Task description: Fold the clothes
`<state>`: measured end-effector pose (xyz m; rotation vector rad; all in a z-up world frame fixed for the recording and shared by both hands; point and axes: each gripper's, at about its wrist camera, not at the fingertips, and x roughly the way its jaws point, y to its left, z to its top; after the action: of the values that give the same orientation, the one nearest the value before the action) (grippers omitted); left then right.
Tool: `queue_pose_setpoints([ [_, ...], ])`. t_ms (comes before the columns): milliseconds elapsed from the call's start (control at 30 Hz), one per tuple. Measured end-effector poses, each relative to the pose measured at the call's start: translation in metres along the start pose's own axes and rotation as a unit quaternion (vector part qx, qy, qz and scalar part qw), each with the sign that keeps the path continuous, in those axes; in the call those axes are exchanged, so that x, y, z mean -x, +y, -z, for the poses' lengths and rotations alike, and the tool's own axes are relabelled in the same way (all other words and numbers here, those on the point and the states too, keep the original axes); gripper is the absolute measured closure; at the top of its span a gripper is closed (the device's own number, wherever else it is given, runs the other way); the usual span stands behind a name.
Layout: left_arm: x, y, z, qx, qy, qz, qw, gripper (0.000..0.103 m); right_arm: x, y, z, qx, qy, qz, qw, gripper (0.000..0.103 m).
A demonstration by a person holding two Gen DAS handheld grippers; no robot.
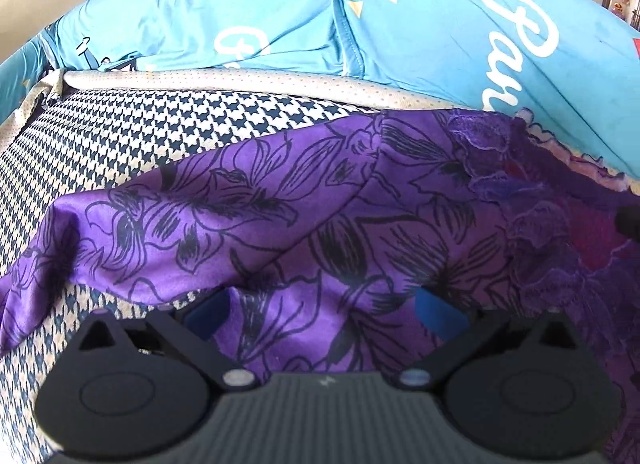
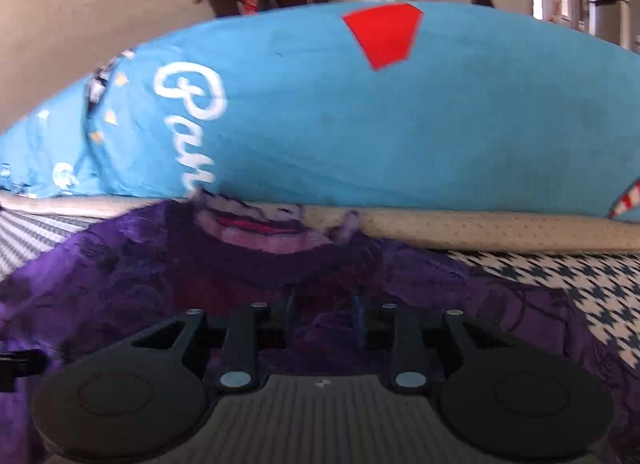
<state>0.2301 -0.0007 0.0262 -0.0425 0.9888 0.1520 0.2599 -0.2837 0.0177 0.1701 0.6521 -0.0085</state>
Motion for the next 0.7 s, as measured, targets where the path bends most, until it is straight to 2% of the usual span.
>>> queue_pose_setpoints([
  [133, 0.001, -0.003, 0.003, -0.013, 0.01, 0.005, 0.9999, 0.0, -0.002, -0.002, 0.007, 0.002, -0.001, 0.054, 0.999, 0.092],
  [300, -0.002, -0.002, 0.006, -0.016, 0.024, 0.009, 0.9995, 0.0, 0.007, -0.021, 0.011, -0.028, -0.007, 0.102, 0.994, 0.092],
  [333, -0.002, -0.002, 0.007, -0.016, 0.026, 0.01, 0.9995, 0.0, 0.012, -0.024, 0.011, -0.039, -0.008, 0.099, 0.994, 0.092],
  [367, -0.002, -0.002, 0.007, -0.016, 0.026, 0.012, 0.9995, 0.0, 0.017, -0.026, 0.011, -0.051, -0.01, 0.096, 0.994, 0.086],
  [467, 0.002, -0.004, 0.008, -0.022, 0.022, 0.015, 0.9994, 0.0, 0.034, -0.03, 0.011, -0.08, -0.01, 0.068, 0.994, 0.081],
  [700, 0.012, -0.013, 0.018, -0.045, 0.02, 0.031, 0.9983, 0.0, 0.064, -0.027, 0.022, -0.085, 0.008, 0.04, 0.996, 0.072],
])
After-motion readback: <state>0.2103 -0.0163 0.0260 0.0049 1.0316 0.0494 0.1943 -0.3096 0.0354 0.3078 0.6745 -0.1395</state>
